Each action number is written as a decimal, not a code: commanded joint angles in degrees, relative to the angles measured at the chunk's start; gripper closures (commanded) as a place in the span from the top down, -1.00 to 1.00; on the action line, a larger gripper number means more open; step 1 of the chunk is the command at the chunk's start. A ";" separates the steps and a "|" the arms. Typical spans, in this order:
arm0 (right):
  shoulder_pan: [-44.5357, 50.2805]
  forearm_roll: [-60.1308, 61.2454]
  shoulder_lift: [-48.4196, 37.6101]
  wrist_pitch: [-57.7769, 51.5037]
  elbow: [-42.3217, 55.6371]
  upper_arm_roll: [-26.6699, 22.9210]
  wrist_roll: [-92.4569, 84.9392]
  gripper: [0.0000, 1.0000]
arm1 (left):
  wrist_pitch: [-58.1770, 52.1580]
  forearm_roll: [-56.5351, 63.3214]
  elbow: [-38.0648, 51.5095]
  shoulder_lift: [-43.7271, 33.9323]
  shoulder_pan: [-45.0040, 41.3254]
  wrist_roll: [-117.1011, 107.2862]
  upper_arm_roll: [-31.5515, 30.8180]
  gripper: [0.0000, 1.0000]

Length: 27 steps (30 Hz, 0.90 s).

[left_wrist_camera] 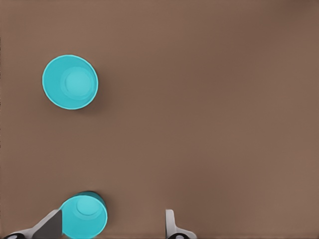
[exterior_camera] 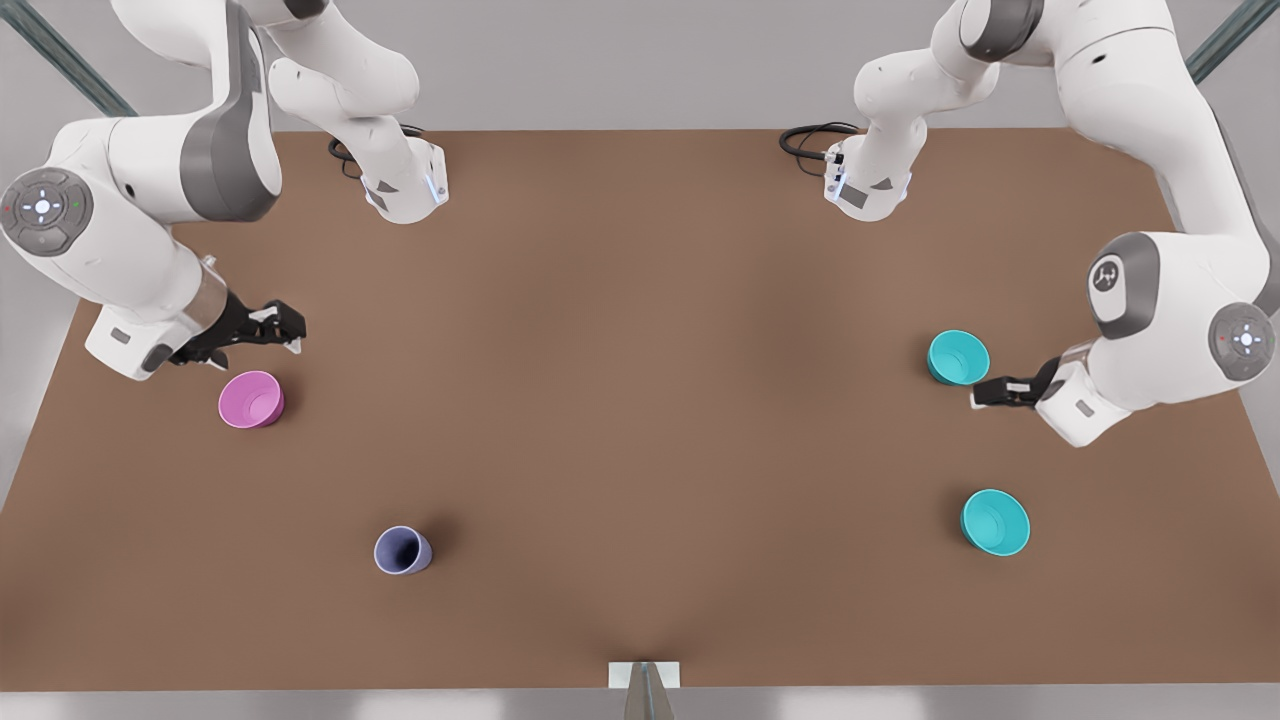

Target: Stack the blue bowl on the pink bowl

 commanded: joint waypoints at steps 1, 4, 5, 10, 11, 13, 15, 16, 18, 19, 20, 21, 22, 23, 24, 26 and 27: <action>0.00 0.01 0.18 0.44 0.29 0.00 -0.31 1.00 | -1.51 0.26 0.03 -0.30 0.00 0.28 -0.02 1.00; -2.81 -0.26 2.20 -0.88 1.00 -0.09 -3.82 1.00 | -1.51 0.18 0.03 -0.22 0.09 0.37 -0.02 1.00; -5.80 -1.04 3.95 -0.88 1.00 -0.17 -6.19 1.00 | -1.51 0.18 0.03 -0.13 0.09 0.37 -0.02 1.00; -24.52 -3.68 17.58 2.90 0.38 -0.26 -15.86 1.00 | -1.51 0.18 0.03 -0.22 0.09 0.28 -0.02 1.00; -26.37 -3.51 19.95 4.83 0.12 -0.17 -16.83 1.00 | -1.51 0.18 0.03 -0.39 0.09 0.37 -0.02 1.00; -28.13 -3.51 23.73 11.51 -0.14 -0.17 -17.80 1.00 | -1.51 0.26 0.03 -0.39 0.09 0.28 -0.02 1.00; -28.66 -2.10 24.08 17.22 -4.89 -0.09 -17.80 1.00 | -1.51 0.26 0.03 -0.48 0.18 0.37 -0.02 1.00; -29.53 -1.40 24.00 18.80 -7.44 -0.09 -17.97 1.00 | -1.51 0.26 0.03 -0.39 0.09 0.37 -0.02 1.00; -30.15 0.53 21.89 26.27 -15.17 0.18 -20.52 1.00 | -1.51 0.26 0.03 -0.39 0.09 0.28 -0.02 1.00; -31.03 0.89 20.75 30.05 -18.42 0.18 -21.49 1.00 | -1.51 0.26 0.03 -0.39 0.09 0.37 -0.02 1.00; -31.73 0.89 20.04 32.78 -20.97 0.18 -22.02 1.00 | -1.51 0.26 0.03 -0.39 0.09 0.37 -0.02 1.00; -32.34 1.67 19.25 36.29 -24.22 0.18 -22.98 1.00 | -2.73 0.26 0.03 -0.57 0.09 0.37 -0.02 1.00; -32.79 3.35 18.37 37.88 -26.77 0.18 -24.21 1.00 | -3.09 0.26 0.03 -0.57 0.09 0.28 -0.02 1.00; -33.40 3.35 18.19 40.34 -28.53 0.18 -24.48 1.00 | -3.18 0.26 0.03 -0.57 0.09 0.28 -0.02 1.00; -34.02 3.26 18.20 41.83 -29.32 0.18 -24.56 1.00 | -3.09 0.26 0.03 -0.48 0.09 0.28 -0.02 1.00; -34.54 3.35 18.20 44.29 -31.78 0.18 -24.56 1.00 | -3.09 0.26 0.03 -0.39 0.09 0.28 -0.02 1.00; -35.33 3.35 18.37 47.19 -34.24 0.18 -24.56 1.00 | -3.18 0.26 -0.05 -0.39 0.35 0.37 -0.02 1.00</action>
